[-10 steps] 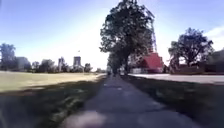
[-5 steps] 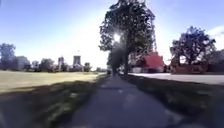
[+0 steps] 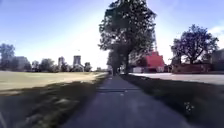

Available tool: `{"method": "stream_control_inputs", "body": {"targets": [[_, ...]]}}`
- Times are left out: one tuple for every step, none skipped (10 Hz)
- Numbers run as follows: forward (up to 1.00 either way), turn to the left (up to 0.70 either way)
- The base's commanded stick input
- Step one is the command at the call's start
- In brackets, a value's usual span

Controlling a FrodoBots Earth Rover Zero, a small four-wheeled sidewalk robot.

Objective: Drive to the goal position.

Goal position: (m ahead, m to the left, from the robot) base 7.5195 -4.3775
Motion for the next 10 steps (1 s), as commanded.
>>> {"method": "stream_control_inputs", "body": {"targets": [[1.00, 0.00], [1.00, 0.00], [1.00, 0.00], [1.00, 0.00], [1.00, 0.00], [1.00, 0.00], [1.00, 0.00], [1.00, 0.00], [1.00, 0.00], [1.00, 0.00]]}}
